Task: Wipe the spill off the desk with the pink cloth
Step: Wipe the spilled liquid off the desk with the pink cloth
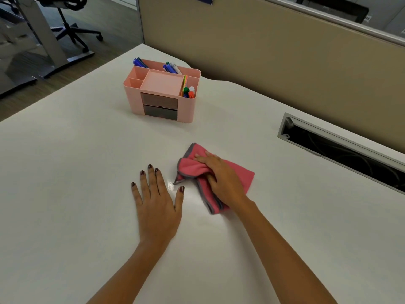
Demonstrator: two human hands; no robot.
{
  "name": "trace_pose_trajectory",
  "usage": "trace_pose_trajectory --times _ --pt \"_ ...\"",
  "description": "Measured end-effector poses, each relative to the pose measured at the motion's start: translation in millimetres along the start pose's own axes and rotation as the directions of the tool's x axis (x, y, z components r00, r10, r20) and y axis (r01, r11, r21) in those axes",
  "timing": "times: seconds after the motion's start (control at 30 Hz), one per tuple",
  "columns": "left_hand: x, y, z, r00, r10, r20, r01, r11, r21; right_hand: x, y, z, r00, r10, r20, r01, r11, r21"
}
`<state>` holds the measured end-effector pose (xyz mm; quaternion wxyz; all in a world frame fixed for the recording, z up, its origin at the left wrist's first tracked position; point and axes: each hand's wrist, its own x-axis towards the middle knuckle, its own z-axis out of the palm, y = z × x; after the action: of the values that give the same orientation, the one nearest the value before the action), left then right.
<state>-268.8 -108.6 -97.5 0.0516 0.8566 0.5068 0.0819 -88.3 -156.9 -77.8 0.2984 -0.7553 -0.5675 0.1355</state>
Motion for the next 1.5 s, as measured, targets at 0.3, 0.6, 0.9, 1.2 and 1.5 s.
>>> trace_pose_trajectory --times 0.3,0.6,0.9,1.2,1.5 --pt "-1.6 0.1 0.7 1.000 -0.004 -0.006 0.004 1.000 -0.012 -3.7 58.7 -41.1 0.770 0.461 -0.441 -0.475 0.876 0.085" --pt "-1.0 -1.2 1.8 1.000 0.002 -0.008 -0.002 1.000 -0.015 -15.6 -8.6 9.8 0.953 0.236 -0.188 -0.240 0.971 0.001" --pt "0.6 -11.2 2.0 0.999 0.033 -0.018 -0.034 0.995 -0.096 -36.4 27.4 -19.3 0.937 0.257 -0.238 -0.270 0.963 -0.024" --pt "33.0 -44.1 0.9 0.999 0.026 -0.031 -0.028 0.997 -0.073 38.7 72.0 -45.2 0.836 0.400 -0.376 -0.439 0.898 -0.021" --pt "33.0 -43.5 1.0 0.999 0.023 -0.038 -0.025 0.999 -0.048 82.0 41.8 -18.1 0.941 0.272 -0.202 -0.301 0.945 -0.126"
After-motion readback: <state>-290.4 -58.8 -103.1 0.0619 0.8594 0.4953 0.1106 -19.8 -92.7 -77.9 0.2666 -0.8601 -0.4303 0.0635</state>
